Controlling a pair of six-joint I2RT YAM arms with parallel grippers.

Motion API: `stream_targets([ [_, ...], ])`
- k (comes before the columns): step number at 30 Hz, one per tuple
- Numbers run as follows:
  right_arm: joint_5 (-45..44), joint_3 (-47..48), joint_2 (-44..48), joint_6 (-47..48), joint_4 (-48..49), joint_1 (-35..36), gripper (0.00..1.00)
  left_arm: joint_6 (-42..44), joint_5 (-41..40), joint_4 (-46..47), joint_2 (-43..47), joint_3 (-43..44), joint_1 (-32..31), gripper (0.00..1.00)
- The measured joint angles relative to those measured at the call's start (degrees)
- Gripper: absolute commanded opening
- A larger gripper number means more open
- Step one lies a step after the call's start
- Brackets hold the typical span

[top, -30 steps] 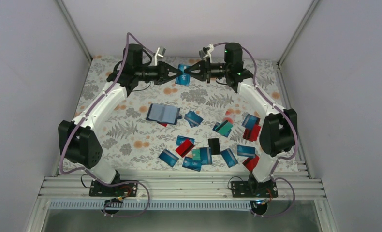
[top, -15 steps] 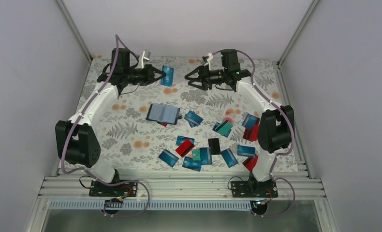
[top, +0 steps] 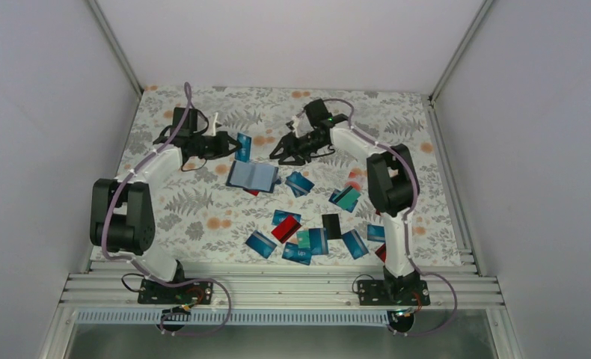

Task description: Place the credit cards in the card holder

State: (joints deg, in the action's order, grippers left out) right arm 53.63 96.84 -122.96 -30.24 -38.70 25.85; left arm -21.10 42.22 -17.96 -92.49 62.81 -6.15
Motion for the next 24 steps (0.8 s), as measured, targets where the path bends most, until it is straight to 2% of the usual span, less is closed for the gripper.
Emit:
stream_targets([
  [5, -3.9, 3.7, -3.3, 2.7, -4.4, 3.0, 0.44, 2.5, -0.9, 2.4, -3.3, -0.9, 0.1, 0.02],
  [14, -7.0, 4.6, -6.4, 4.5, -7.3, 4.3, 0.37, 3.4, -1.0, 5.1, -7.9, -4.1, 0.3, 0.02],
  [24, -8.9, 4.6, -8.3, 6.3, -8.1, 4.5, 0.21, 3.7, 1.8, 8.2, -12.5, -4.4, 0.3, 0.02],
])
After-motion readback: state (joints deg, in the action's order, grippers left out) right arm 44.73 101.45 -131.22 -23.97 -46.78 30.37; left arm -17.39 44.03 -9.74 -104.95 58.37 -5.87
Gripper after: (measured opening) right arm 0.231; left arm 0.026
